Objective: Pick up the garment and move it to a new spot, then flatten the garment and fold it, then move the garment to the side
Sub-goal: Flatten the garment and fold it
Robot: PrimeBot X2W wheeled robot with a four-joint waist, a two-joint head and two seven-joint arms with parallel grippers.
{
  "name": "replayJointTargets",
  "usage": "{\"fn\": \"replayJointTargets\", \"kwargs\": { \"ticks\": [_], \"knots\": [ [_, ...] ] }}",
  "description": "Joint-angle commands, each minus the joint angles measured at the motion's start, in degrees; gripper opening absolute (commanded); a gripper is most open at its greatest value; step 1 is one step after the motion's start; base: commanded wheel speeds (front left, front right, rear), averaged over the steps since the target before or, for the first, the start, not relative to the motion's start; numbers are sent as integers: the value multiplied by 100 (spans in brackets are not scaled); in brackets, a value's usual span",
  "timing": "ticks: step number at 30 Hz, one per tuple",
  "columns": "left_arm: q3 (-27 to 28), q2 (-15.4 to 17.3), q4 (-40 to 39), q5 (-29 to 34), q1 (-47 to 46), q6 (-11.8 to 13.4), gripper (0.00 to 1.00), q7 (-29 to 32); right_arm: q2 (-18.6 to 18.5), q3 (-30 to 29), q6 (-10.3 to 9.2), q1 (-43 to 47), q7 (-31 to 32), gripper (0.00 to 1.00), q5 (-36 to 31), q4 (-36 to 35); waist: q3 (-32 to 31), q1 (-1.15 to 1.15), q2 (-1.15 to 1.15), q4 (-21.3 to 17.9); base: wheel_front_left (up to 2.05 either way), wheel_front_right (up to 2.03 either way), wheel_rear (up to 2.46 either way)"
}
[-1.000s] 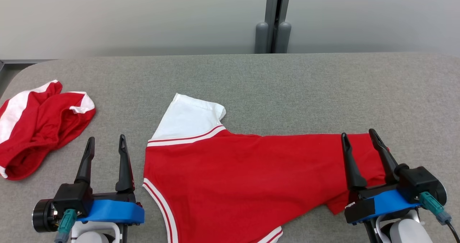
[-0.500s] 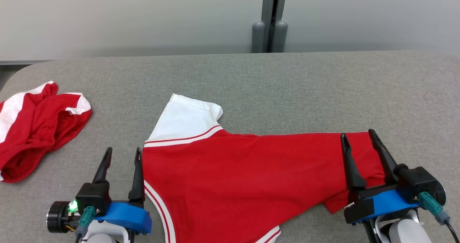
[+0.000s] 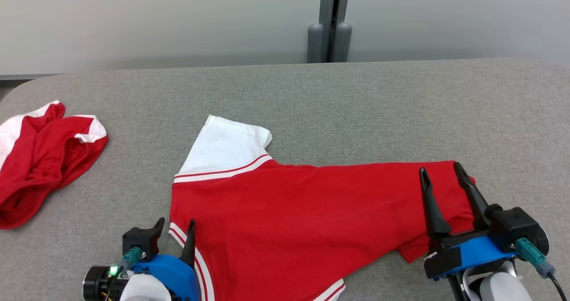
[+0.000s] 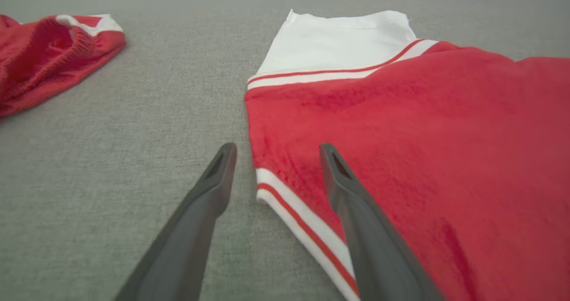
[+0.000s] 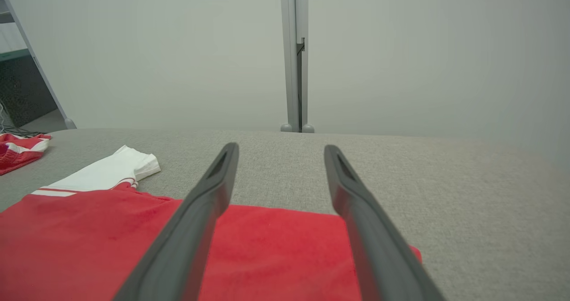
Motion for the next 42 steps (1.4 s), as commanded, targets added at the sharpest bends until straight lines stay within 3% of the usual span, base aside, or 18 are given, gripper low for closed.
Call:
{"fn": "replayJointTargets", "kwargs": {
  "ticks": [1,11,12,13,14,28,35,42],
  "knots": [
    [-19,37,81,-50,-100,-31,100,98,3,4,1,-56,-31,100,17,13,3,0,0,-9,0,0,0],
    [-327,70,569,-400,-273,-51,100,404,4,17,1,-102,-31,100,50,-3,77,0,0,-66,0,0,0],
    [-356,88,615,-428,-299,-52,75,391,4,18,1,-102,-31,100,48,-5,87,0,0,-69,0,0,0],
    [-392,94,661,-464,-332,-53,42,369,4,18,1,-103,-31,100,52,-13,95,0,0,-71,0,0,0],
    [-436,102,711,-492,-372,-54,2,347,4,18,1,-104,-31,100,54,-19,102,0,0,-72,0,0,0],
    [-772,640,391,-460,-1844,-36,0,-435,2,-65,1,-279,-27,100,-18,-203,534,0,0,-76,0,0,0],
    [-667,975,130,-433,-2825,-20,0,-371,0,-188,1,-552,-27,100,-31,-317,1079,0,0,-336,0,0,0],
    [-610,1271,429,-476,-3521,-25,0,-421,1,-302,1,-744,-27,100,22,-408,1463,0,0,-657,0,0,0]
  ]
}}
